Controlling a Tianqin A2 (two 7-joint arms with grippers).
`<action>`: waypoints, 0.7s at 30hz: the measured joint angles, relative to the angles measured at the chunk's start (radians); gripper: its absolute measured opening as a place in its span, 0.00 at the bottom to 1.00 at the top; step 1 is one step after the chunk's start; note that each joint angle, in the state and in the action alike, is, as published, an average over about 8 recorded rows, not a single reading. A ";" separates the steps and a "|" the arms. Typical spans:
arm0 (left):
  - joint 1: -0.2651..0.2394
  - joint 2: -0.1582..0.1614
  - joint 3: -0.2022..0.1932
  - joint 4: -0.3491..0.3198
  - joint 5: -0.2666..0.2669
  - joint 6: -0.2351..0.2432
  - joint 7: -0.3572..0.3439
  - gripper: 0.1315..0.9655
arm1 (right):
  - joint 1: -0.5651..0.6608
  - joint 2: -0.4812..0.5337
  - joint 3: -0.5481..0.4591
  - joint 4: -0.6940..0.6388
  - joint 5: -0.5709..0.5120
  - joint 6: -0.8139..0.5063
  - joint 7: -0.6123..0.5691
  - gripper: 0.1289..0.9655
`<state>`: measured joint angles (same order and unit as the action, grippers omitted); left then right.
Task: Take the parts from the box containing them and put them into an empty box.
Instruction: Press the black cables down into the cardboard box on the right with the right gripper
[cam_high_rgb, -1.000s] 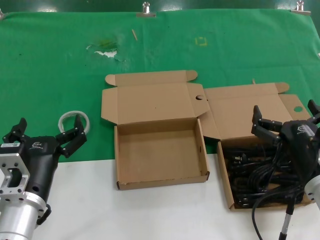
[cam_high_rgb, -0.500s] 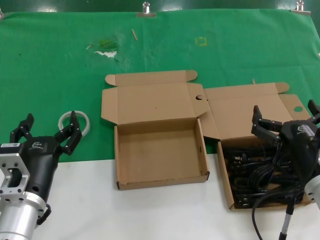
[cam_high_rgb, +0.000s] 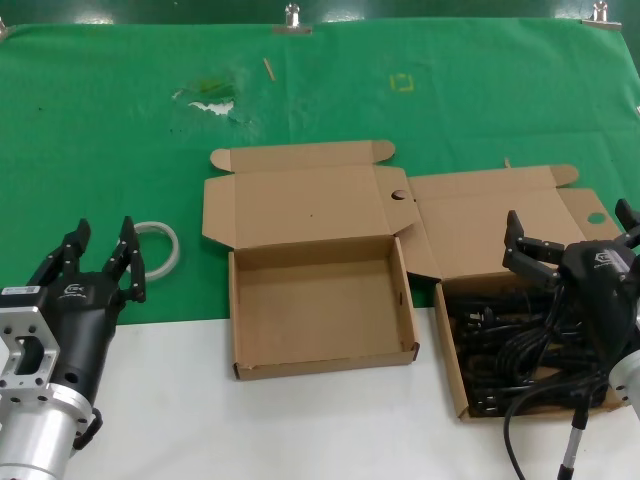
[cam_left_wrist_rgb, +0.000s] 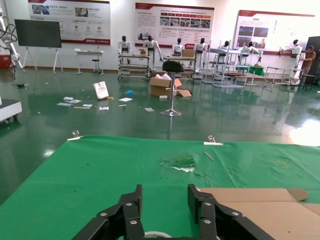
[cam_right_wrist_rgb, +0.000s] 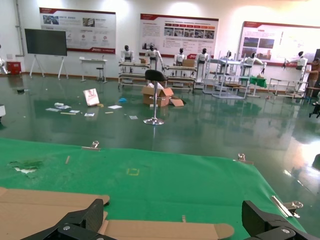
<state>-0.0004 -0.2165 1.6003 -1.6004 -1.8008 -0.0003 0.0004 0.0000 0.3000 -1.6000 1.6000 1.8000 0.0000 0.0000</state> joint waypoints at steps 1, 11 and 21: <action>0.000 0.000 0.000 0.000 0.000 0.000 0.000 0.36 | 0.000 0.000 0.000 0.000 0.000 0.000 0.000 1.00; 0.000 0.000 0.000 0.000 0.000 0.000 0.000 0.15 | 0.000 0.000 0.000 0.000 0.000 0.000 0.000 0.94; 0.000 0.000 0.000 0.000 0.000 0.000 0.000 0.04 | 0.000 -0.009 0.009 0.003 -0.006 -0.010 -0.010 0.89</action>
<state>-0.0004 -0.2164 1.6003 -1.6004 -1.8008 -0.0003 0.0004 -0.0001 0.2914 -1.5912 1.6028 1.7944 -0.0104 -0.0095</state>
